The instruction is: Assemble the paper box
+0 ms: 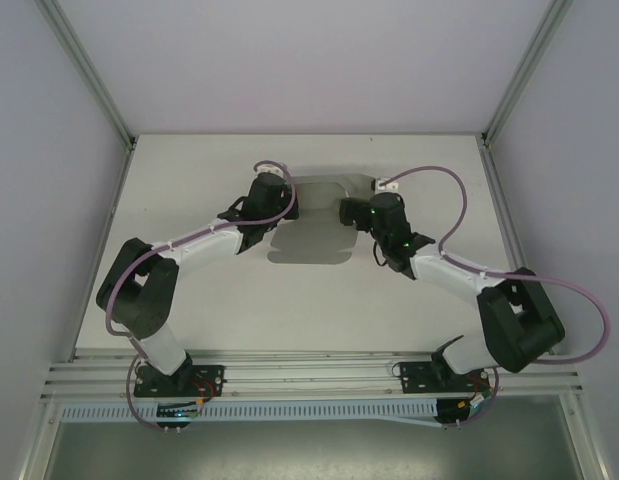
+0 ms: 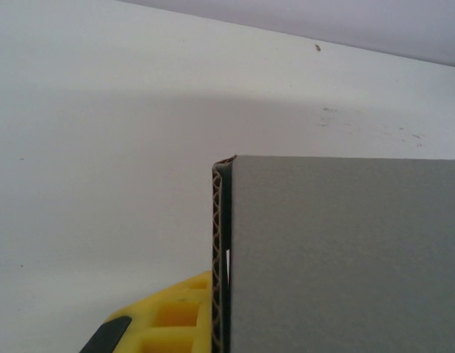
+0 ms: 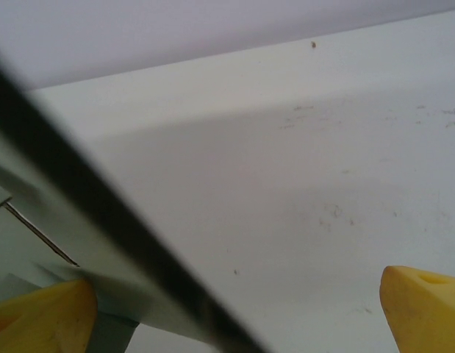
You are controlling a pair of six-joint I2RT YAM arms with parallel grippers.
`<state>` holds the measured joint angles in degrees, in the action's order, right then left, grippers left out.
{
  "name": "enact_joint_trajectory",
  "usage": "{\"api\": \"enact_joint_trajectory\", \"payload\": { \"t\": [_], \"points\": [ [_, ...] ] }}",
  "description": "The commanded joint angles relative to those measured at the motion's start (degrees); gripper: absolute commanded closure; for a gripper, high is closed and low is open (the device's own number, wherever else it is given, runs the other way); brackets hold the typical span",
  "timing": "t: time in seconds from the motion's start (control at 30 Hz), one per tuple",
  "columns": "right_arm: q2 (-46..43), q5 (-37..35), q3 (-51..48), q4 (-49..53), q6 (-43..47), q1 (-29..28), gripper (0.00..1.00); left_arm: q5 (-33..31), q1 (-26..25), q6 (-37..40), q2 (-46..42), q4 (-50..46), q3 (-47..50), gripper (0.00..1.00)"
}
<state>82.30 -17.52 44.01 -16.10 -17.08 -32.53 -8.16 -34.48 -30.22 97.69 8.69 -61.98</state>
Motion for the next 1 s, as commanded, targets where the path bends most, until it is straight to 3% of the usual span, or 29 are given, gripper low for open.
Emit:
{"api": "enact_joint_trajectory", "payload": {
  "t": [0.0,0.27,0.6,0.73,0.97],
  "points": [
    [3.2,-3.6,3.4,-3.2,0.3,-2.4,0.01,4.2,-1.4,-2.3,-0.2,3.6,-1.6,1.00],
    [4.6,-7.6,3.3,-2.9,1.9,-3.5,0.01,0.9,-1.3,-2.2,-0.7,2.8,-0.9,1.00],
    [-3.5,-6.7,1.3,6.2,4.0,-1.7,0.01,-4.0,-1.4,-1.9,-0.9,-1.5,-1.5,1.00],
    [-8.4,-0.9,-0.3,8.9,5.5,0.0,0.01,-4.4,-1.3,-1.5,-1.4,-2.3,-1.4,1.00],
    [-11.5,20.1,0.2,11.5,9.3,10.7,0.01,-2.7,-1.3,-1.3,-0.5,-3.5,-2.3,1.00]
  ]
}}
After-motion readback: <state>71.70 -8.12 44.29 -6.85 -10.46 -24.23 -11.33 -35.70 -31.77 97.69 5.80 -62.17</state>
